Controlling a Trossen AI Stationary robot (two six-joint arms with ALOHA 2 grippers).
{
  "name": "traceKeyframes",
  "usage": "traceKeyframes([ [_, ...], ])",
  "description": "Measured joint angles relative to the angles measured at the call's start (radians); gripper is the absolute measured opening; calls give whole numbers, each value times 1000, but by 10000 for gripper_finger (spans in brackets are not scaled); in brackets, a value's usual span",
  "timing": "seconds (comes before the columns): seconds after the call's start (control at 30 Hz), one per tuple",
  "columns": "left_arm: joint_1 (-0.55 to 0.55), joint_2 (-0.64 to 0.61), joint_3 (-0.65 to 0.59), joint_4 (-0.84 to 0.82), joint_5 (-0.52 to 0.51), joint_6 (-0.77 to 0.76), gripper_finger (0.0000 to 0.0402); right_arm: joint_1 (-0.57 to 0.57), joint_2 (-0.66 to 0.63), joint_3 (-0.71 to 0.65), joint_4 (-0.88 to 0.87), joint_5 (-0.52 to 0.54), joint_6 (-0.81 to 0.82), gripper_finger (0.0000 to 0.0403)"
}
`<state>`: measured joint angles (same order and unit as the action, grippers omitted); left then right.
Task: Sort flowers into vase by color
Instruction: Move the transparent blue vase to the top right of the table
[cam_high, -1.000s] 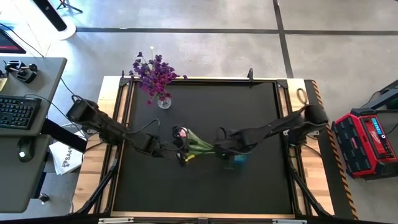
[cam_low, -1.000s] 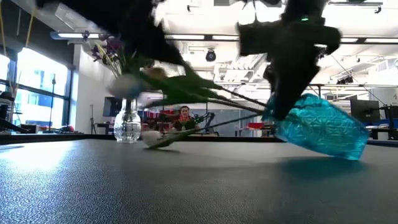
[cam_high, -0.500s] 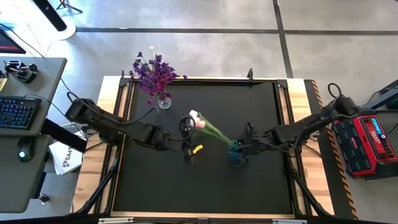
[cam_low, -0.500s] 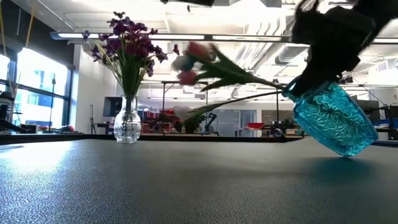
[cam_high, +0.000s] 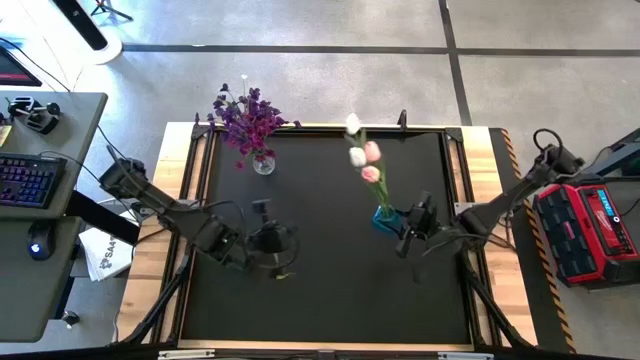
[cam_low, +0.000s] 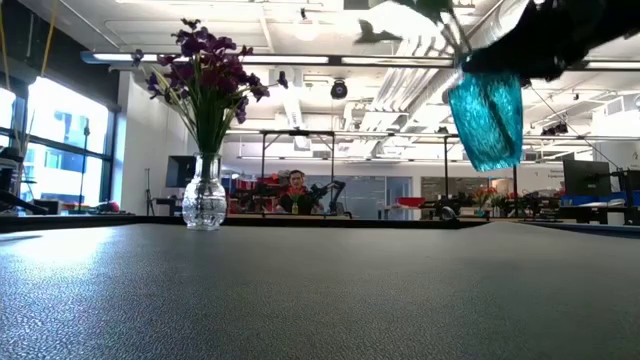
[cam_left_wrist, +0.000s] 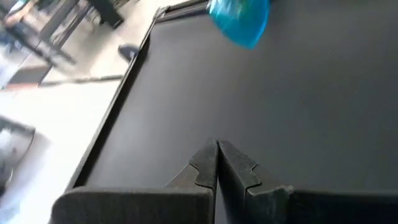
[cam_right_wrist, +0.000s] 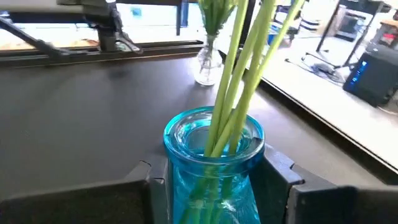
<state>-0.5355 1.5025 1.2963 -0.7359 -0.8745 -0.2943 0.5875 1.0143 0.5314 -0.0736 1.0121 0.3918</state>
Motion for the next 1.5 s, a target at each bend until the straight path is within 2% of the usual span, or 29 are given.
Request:
traceKeyframes([
  [0.13, -52, -20, -100, -28, -47, -172, 0, 27, -16, -46, 79, -5, -56, 115],
  [0.33, -86, -24, -244, -9, -64, -394, 0, 56, -14, -207, 564, -49, -294, 115],
  [0.47, -88, -24, -321, 5, -70, -507, 0, 3, -14, -312, 861, -13, -438, 115],
  [0.6, -84, -24, -375, 42, -73, -549, 0, -108, -14, -385, 1005, -6, -509, 115],
  [0.87, -79, -24, -387, 87, -76, -531, 0, -345, -14, -433, 1031, -189, -479, 115],
  [1.07, -79, -24, -387, 112, -73, -515, 0, -477, -14, -433, 1031, -213, -515, 115],
  [1.2, -79, -24, -387, 113, -73, -515, 0, -562, -14, -433, 1014, -271, -521, 115],
  [1.5, -79, -24, -387, 113, -70, -515, 0, -821, -14, -433, 881, -400, -368, 120],
])
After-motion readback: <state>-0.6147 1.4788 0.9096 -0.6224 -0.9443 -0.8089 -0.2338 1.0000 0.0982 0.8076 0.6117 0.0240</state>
